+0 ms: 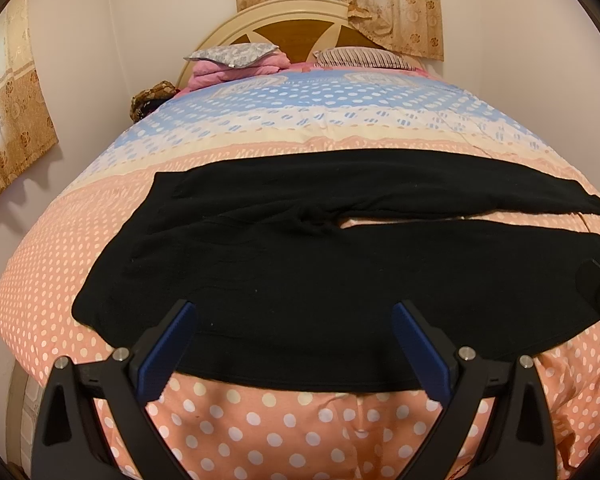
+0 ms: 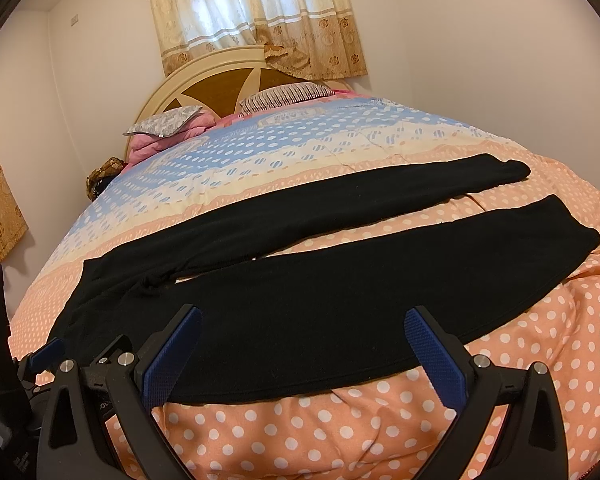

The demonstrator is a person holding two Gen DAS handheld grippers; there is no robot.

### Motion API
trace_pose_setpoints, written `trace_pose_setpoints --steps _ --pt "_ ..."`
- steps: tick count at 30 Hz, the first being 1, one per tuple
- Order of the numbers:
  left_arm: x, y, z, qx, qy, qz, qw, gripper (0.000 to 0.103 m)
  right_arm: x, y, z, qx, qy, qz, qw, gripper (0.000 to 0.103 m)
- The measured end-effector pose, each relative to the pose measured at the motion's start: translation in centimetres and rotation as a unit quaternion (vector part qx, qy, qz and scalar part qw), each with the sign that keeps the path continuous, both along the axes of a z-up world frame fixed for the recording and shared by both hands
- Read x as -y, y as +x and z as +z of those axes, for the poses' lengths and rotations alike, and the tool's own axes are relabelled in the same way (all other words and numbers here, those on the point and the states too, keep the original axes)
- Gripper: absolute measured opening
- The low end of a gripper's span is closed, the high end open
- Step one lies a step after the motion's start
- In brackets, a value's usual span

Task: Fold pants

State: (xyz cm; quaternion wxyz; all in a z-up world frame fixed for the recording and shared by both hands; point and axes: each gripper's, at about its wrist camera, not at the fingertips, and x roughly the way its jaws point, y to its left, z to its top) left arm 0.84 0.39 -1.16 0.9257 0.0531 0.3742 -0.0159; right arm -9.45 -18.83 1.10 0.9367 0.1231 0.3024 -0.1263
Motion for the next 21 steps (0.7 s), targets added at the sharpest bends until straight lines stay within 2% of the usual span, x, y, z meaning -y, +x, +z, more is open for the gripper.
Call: trace_pose_setpoints --steps 11,18,21 --pt "-0.8 0.8 -0.1 -0.004 0.007 -0.006 1.0000 0.100 0.1 0.5 -0.3 -0.004 -0.004 0.005 1.000 0.102" --pt "-5.1 3.8 0.8 -0.001 0.024 0.018 0.9995 0.101 2.1 2.3 -0.7 -0.014 -0.007 0.008 1.000 0.102" --pt "-8.1 6.4 1.9 -0.002 0.027 0.032 0.9991 0.101 2.9 4.0 -0.7 -0.026 -0.002 0.037 0.999 0.102"
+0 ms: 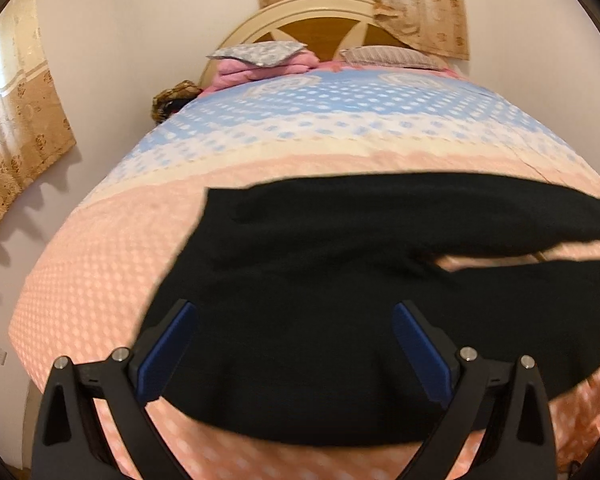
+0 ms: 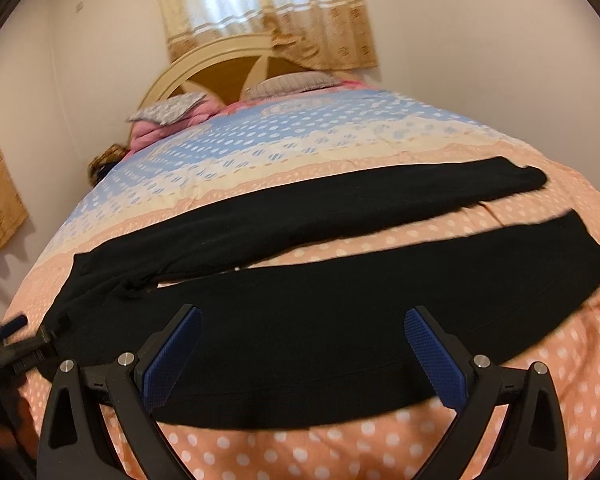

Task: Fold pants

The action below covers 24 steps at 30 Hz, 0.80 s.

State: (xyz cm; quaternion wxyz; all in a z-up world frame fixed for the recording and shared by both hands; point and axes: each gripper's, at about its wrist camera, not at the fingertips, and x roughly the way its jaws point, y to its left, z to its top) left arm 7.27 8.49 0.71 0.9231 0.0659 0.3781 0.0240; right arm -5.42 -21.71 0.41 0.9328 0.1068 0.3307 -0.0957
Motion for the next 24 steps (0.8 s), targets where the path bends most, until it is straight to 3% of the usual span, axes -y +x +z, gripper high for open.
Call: trace_pose_setpoints --steps 6,10,13,15,18,24 --pt "-2.9 6.4 0.9 -0.024 0.032 0.026 0.9988 0.101 0.1 6.4 1.2 -0.034 -0.026 0.091 0.995 0.102" --pt "-2.8 9.0 0.8 -0.042 -0.006 0.021 0.9989 0.101 -0.9 12.6 2.3 -0.036 -0.082 0.148 0.985 0.102" --pt "-2.4 10.2 -0.3 -0.051 -0.015 0.041 0.9977 0.101 -2.6 17.7 2.4 -0.045 -0.081 0.198 0.976 0.101" --pt "-3.2 10.6 -0.8 -0.061 -0.024 0.068 0.9955 0.101 -4.6 20.7 2.2 -0.054 -0.062 0.243 0.967 0.100" --pt "-5.6 9.6 -0.9 -0.053 -0.041 0.106 0.9921 0.101 -8.7 24.9 1.4 -0.066 -0.042 0.306 0.949 0.085" --pt "-8.7 8.8 -2.2 -0.075 -0.023 0.136 0.9877 0.101 -19.3 30.8 -0.5 -0.079 -0.031 0.424 0.902 0.084"
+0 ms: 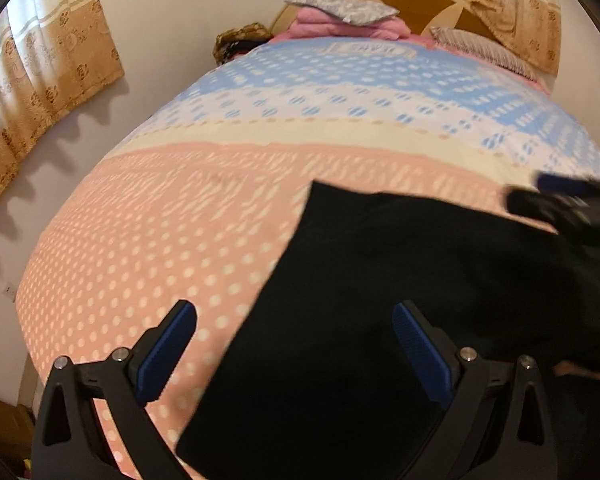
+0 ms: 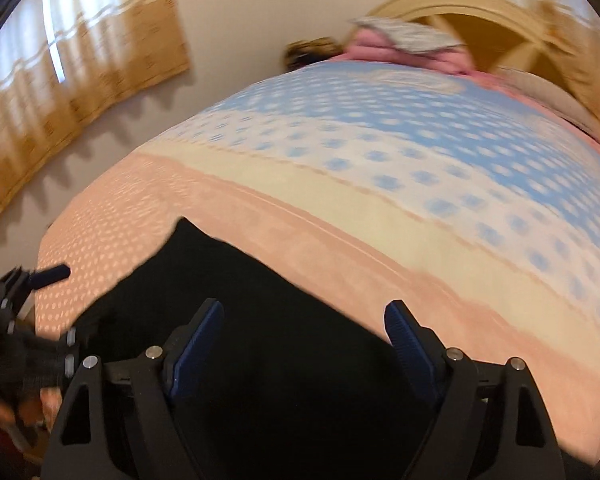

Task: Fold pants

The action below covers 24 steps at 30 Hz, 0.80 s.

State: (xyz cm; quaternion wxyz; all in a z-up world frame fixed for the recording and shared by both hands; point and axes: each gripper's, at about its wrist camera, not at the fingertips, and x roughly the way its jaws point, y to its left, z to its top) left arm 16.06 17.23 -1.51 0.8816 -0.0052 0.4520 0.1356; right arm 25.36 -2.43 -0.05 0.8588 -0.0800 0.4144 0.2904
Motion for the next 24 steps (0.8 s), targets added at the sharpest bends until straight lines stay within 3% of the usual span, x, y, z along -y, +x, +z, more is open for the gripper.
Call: trace_pose_setpoints --steps 3,7,9,11,12,18,21,24 --pt "-1.2 -0.3 -0.5 -0.004 -0.022 0.003 0.9997 0.101 -4.1 2.9 -2.5 -0.040 -0.012 0.045 0.998 0.084" --pt "-2.0 -0.5 -0.9 -0.010 -0.026 0.001 0.9996 0.101 -7.4 4.7 -6.1 -0.045 -0.093 0.040 0.994 0.082" --pt "-2.4 -0.7 -1.0 -0.011 -0.025 0.003 0.9996 0.101 -7.3 4.2 -6.9 -0.046 -0.089 0.050 0.994 0.070" --pt "-2.9 -1.4 -0.8 -0.010 -0.027 0.003 0.9996 0.101 -7.2 3.0 -6.4 -0.035 -0.073 0.070 0.994 0.016" --pt "-3.1 -1.9 -0.6 -0.007 -0.029 0.002 0.9995 0.101 -7.3 2.6 -6.1 -0.046 -0.067 0.073 0.994 0.012" --pt "-3.6 -5.7 1.2 0.017 -0.041 -0.017 0.9988 0.101 -7.2 -1.1 -2.0 -0.008 -0.044 0.057 0.997 0.007" --pt "-3.8 -7.7 2.1 0.033 -0.062 -0.031 0.9970 0.101 -6.9 -5.7 1.2 0.021 -0.006 0.066 0.998 0.007" --pt "-4.0 -9.4 2.6 0.040 -0.081 -0.043 0.9950 0.101 -7.2 -10.6 2.4 0.044 0.012 0.081 0.996 0.007"
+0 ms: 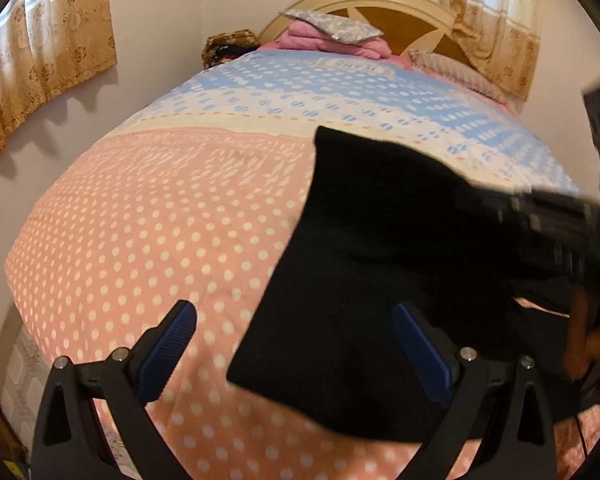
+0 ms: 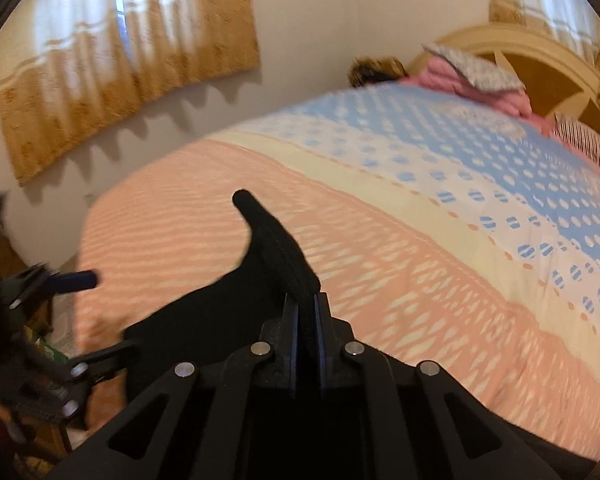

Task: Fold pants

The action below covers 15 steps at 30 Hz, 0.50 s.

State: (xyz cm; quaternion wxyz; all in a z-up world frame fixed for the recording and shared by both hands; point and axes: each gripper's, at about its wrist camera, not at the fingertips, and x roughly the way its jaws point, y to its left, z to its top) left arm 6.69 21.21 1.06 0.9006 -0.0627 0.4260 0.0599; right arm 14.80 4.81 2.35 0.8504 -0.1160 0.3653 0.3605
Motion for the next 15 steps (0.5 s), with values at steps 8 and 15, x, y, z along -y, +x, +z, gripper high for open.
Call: trace_pose_setpoints --steps 8,15 --pt "-0.2 -3.6 -1.8 -0.020 -0.017 -0.009 0.9996 0.101 -0.3 -8.7 -4.4 -0.013 0.007 0.004 1.000 0.007" --pt "-0.5 -4.1 -3.1 -0.031 -0.081 -0.014 0.9961 0.101 -0.5 -10.3 -5.7 -0.006 0.020 -0.002 1.000 0.006"
